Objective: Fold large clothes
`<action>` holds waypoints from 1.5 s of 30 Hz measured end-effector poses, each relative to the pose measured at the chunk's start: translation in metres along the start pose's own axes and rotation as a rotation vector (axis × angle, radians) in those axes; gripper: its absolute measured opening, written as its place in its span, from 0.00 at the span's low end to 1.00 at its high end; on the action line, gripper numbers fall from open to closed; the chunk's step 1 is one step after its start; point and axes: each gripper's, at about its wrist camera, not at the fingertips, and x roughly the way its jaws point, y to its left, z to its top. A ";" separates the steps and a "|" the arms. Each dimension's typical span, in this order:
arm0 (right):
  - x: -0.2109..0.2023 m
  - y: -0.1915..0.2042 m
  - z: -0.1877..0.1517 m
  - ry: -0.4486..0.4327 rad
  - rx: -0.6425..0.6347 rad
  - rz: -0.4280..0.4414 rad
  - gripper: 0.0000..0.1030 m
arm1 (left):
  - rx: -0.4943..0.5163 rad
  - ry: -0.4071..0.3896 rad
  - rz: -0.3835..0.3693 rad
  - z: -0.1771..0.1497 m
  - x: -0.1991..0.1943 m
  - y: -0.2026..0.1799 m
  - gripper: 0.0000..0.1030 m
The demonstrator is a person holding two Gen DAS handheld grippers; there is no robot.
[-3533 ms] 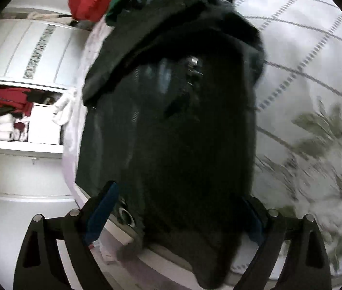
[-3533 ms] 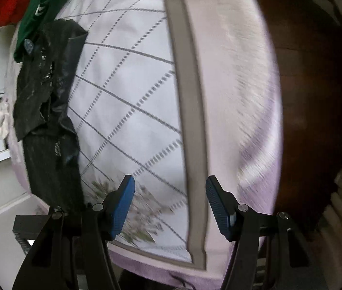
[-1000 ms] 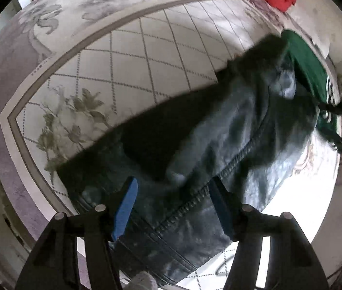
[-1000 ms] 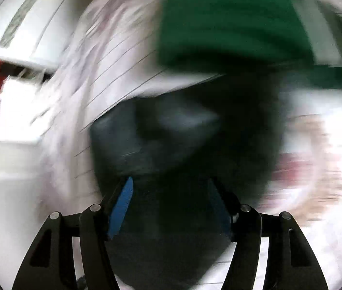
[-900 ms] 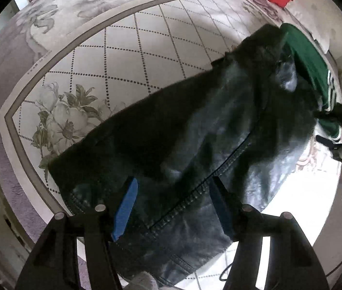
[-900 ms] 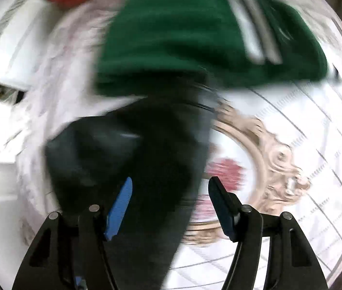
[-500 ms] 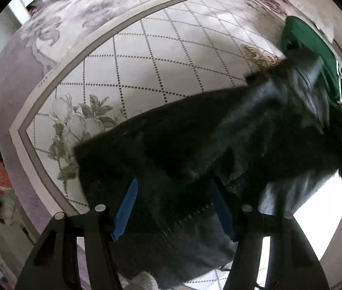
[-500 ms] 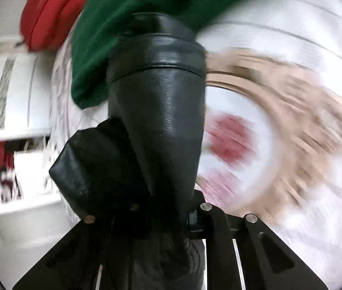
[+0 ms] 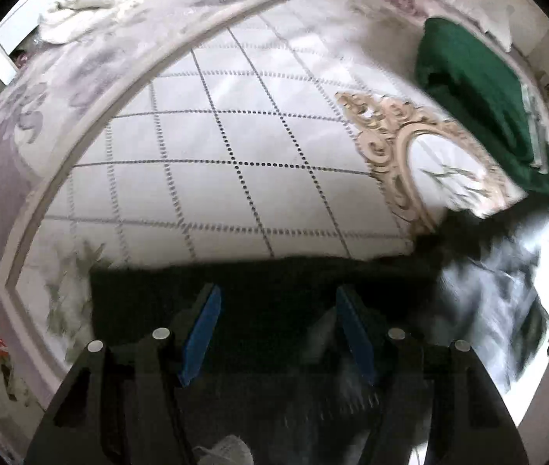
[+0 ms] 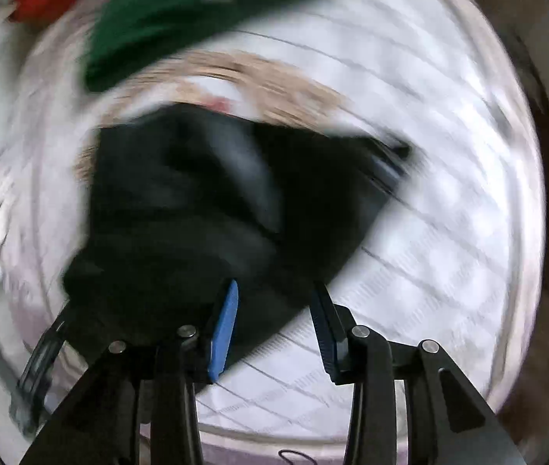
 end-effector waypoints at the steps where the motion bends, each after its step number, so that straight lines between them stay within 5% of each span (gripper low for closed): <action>1: 0.012 0.020 0.015 -0.002 -0.046 0.030 0.39 | -0.007 0.034 -0.003 0.005 0.015 0.001 0.61; 4: 0.054 0.057 0.057 -0.019 -0.116 0.048 0.35 | -0.011 0.066 -0.014 0.010 0.035 0.005 0.61; 7: 0.109 0.070 0.091 0.040 -0.149 -0.035 0.35 | -0.003 0.038 -0.009 0.011 0.028 0.009 0.61; 11: 0.106 0.056 0.112 0.108 -0.042 0.034 0.35 | -0.041 0.019 -0.008 0.008 0.004 0.020 0.60; 17: 0.027 0.011 0.065 0.075 -0.045 0.076 0.49 | -0.003 -0.039 -0.062 -0.014 -0.054 0.000 0.59; 22: -0.006 -0.058 0.002 0.026 0.090 0.145 0.84 | 0.054 0.028 -0.143 -0.032 -0.032 -0.051 0.59; 29: 0.050 -0.144 -0.016 -0.011 0.276 0.272 0.85 | 0.130 0.074 -0.063 -0.038 0.025 -0.088 0.65; 36: 0.092 -0.150 0.017 -0.118 0.313 0.484 0.87 | 0.137 0.068 -0.048 -0.040 0.025 -0.088 0.68; 41: 0.102 -0.146 0.027 -0.152 0.331 0.540 0.87 | 0.139 0.066 -0.040 -0.040 0.027 -0.088 0.69; 44: 0.099 -0.139 0.029 -0.164 0.321 0.511 0.72 | 0.150 0.059 -0.024 -0.044 0.028 -0.094 0.71; 45: 0.099 -0.140 0.028 -0.158 0.323 0.512 0.33 | 0.151 0.056 -0.019 -0.044 0.029 -0.095 0.73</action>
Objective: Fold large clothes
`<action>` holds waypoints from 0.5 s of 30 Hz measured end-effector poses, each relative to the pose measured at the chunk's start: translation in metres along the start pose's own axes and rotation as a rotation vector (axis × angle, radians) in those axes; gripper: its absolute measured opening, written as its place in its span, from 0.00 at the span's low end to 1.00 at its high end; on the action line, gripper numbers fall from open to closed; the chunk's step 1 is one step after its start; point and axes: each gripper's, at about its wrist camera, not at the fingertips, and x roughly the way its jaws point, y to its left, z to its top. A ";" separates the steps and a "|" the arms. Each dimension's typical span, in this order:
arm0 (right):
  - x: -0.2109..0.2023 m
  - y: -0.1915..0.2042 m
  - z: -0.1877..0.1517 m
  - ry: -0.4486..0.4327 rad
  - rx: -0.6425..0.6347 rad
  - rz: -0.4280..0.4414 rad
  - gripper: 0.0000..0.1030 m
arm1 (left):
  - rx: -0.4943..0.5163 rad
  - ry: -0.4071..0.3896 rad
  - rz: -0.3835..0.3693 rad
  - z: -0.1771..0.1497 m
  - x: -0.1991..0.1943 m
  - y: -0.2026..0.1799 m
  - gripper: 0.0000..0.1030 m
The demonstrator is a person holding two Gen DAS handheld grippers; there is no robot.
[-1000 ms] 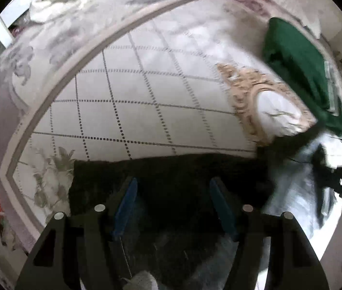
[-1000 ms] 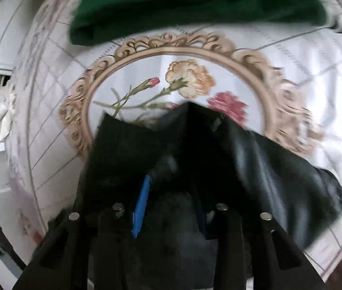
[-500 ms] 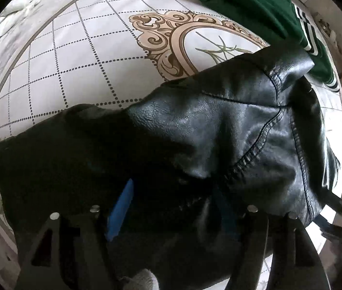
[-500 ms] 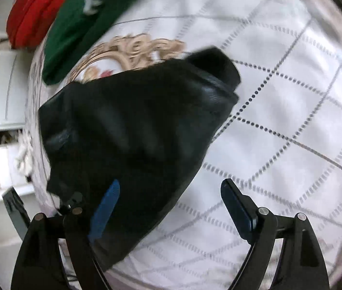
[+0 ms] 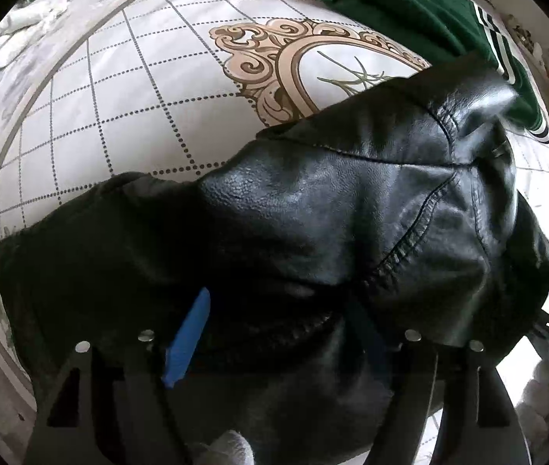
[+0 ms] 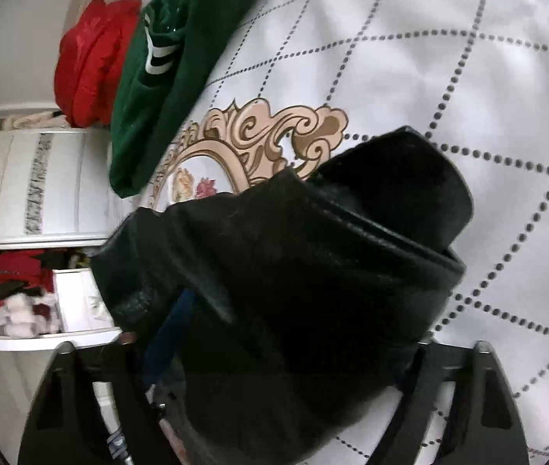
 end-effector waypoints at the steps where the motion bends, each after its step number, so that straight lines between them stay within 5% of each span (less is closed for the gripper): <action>1: -0.003 -0.002 -0.001 -0.008 0.017 0.020 0.24 | 0.001 0.002 0.002 0.000 0.001 0.000 0.74; 8: -0.048 0.039 -0.018 -0.089 -0.008 0.091 0.14 | -0.004 -0.006 -0.014 0.000 0.009 -0.001 0.85; 15: -0.098 0.105 -0.038 -0.167 -0.098 0.114 0.12 | 0.013 0.011 -0.122 0.019 0.011 0.000 0.98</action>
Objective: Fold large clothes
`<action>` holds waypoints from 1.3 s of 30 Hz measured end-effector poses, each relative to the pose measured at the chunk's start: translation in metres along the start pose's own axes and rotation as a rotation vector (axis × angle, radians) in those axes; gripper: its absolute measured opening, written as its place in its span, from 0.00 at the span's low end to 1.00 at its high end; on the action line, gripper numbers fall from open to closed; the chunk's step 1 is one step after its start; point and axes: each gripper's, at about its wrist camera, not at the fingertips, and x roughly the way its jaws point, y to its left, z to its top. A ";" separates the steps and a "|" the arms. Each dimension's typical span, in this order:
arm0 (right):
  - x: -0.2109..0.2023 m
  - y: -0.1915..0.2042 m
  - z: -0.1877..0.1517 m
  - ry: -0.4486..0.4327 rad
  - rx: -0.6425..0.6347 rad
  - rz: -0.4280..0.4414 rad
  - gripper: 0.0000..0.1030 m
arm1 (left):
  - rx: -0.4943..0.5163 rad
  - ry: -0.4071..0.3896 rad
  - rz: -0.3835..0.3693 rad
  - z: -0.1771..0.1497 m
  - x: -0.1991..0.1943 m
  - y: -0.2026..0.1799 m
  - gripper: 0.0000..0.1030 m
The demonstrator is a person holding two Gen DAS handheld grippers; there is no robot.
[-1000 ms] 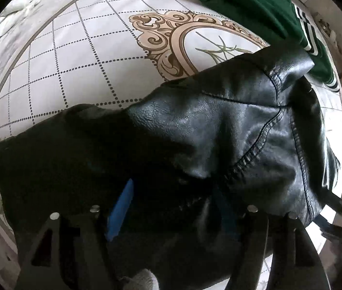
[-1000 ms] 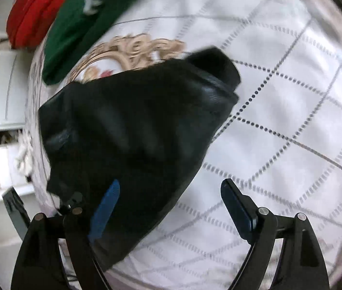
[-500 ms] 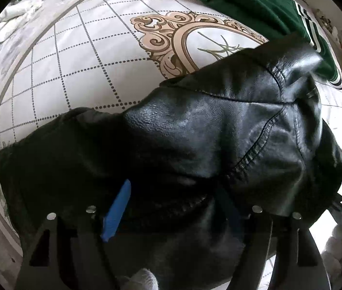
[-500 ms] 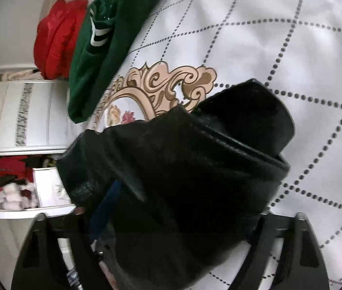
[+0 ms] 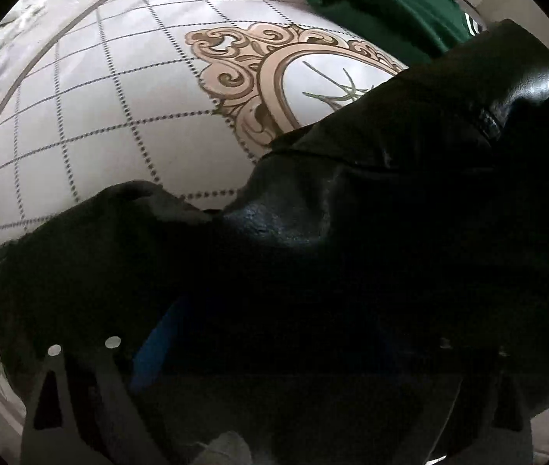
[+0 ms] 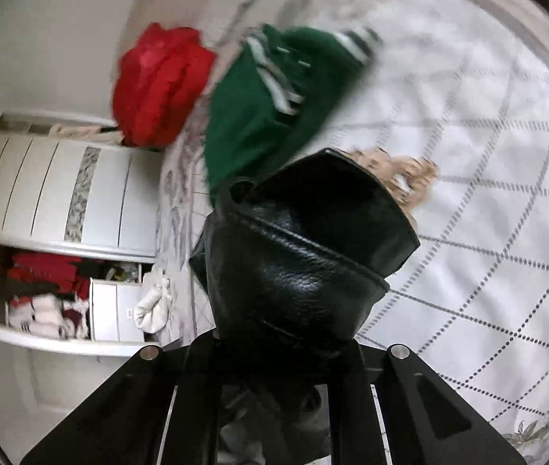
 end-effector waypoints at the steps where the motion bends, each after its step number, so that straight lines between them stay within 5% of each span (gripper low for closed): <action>1: 0.001 -0.001 0.003 -0.003 0.007 -0.022 0.12 | 0.001 -0.005 0.013 0.002 -0.003 0.000 0.98; 6: 0.001 -0.008 0.009 0.010 0.034 -0.077 0.12 | -0.032 -0.217 0.078 -0.002 -0.062 0.012 0.98; 10: -0.006 0.011 -0.002 0.021 -0.036 -0.105 0.12 | -0.095 -0.313 0.135 -0.013 -0.099 0.049 0.98; 15: -0.013 0.054 -0.025 0.021 -0.161 -0.164 0.12 | -0.148 -0.297 0.180 -0.028 -0.097 0.093 0.98; 22: 0.002 0.171 -0.109 0.100 -0.534 -0.226 0.12 | -0.319 -0.197 0.194 -0.097 -0.101 0.166 0.98; 30: 0.091 0.246 -0.253 0.387 -0.858 -0.170 0.12 | -0.579 -0.207 0.300 -0.178 -0.150 0.259 0.98; 35: 0.174 0.215 -0.355 0.683 -0.885 -0.198 0.13 | -0.688 -0.252 0.358 -0.210 -0.183 0.306 0.98; 39: 0.205 0.185 -0.376 0.894 -0.799 -0.193 0.21 | -0.724 -0.286 0.374 -0.216 -0.206 0.322 0.98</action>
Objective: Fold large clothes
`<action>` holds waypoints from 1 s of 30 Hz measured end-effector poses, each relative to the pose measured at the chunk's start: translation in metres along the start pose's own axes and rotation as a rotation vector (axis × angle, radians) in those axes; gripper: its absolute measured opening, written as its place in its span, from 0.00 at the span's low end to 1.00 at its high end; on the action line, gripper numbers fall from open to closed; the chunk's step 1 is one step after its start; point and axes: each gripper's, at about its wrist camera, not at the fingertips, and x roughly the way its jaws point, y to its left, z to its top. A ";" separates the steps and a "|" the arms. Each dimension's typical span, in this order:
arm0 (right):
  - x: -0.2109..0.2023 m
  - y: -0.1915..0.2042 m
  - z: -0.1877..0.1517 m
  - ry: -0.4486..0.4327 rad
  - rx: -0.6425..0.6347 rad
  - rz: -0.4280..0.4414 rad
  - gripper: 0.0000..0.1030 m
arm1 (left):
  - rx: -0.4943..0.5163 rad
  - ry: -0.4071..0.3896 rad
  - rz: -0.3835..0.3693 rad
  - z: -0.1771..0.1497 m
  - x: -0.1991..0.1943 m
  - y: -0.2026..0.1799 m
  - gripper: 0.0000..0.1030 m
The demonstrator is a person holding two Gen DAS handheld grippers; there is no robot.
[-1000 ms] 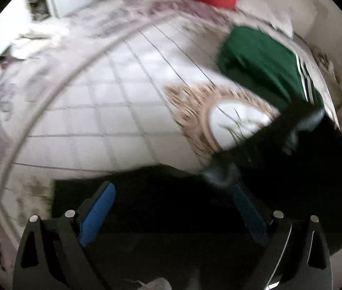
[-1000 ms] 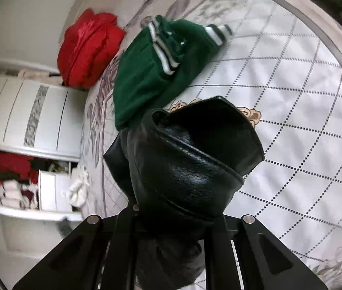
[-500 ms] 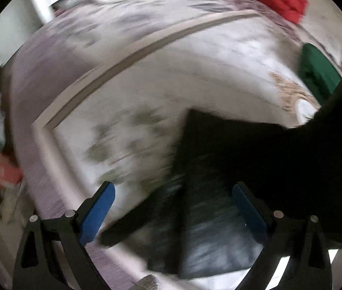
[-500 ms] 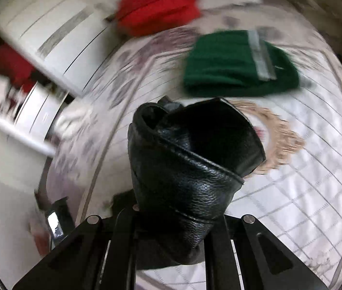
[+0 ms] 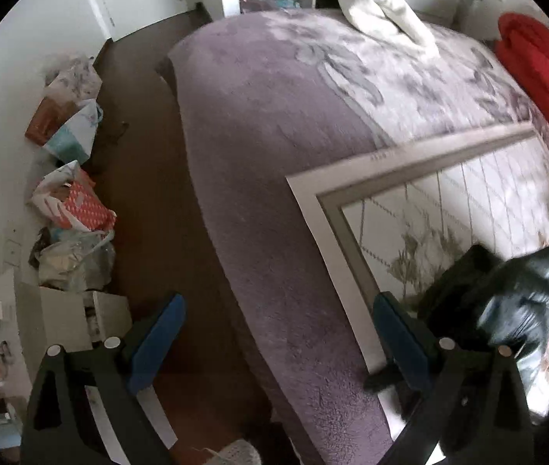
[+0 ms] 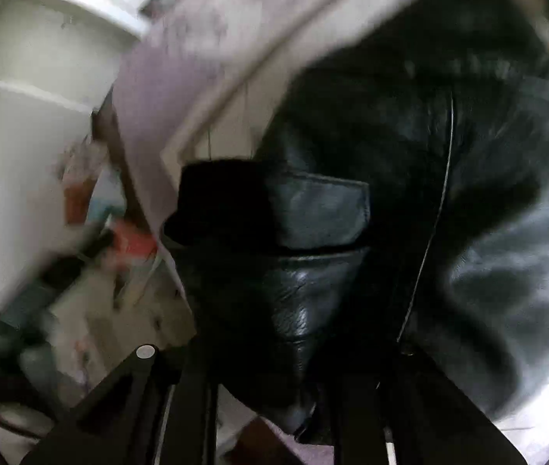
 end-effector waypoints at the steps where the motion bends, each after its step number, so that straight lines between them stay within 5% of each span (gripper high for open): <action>1: -0.005 -0.004 -0.002 0.007 0.008 0.057 0.23 | -0.004 -0.008 -0.005 0.005 -0.004 -0.002 0.98; 3: -0.021 -0.010 -0.007 0.008 -0.004 0.151 0.34 | -0.010 -0.022 -0.045 0.011 -0.014 -0.008 0.98; 6: -0.048 -0.017 -0.021 0.039 -0.019 0.297 1.00 | -0.014 -0.027 -0.124 0.021 -0.026 -0.029 0.98; 10: -0.085 -0.037 -0.035 0.058 0.048 0.332 1.00 | 0.043 -0.028 -0.200 0.025 -0.031 -0.070 0.98; 14: -0.135 -0.082 -0.034 -0.130 0.147 0.137 0.93 | 0.119 0.008 -0.200 0.015 -0.014 -0.104 0.98; 16: -0.139 -0.097 -0.017 -0.139 0.151 0.028 0.54 | 0.154 0.027 -0.190 0.005 0.001 -0.119 0.98; 18: -0.124 -0.107 0.009 -0.100 0.158 -0.028 0.42 | 0.184 0.057 -0.152 -0.007 0.021 -0.130 0.98; 23: -0.044 -0.112 0.061 0.052 0.063 -0.231 0.43 | 0.222 0.143 -0.060 -0.033 0.070 -0.133 0.98; 26: -0.031 -0.098 0.066 0.082 0.015 -0.288 0.53 | 0.190 0.182 -0.072 -0.040 0.087 -0.122 0.98; 27: -0.033 -0.097 0.065 0.092 0.008 -0.284 0.54 | 0.162 0.196 -0.095 -0.039 0.088 -0.117 0.98; 30: -0.074 -0.109 0.067 0.053 0.067 -0.079 0.66 | 0.142 0.195 -0.113 -0.033 0.078 -0.112 0.98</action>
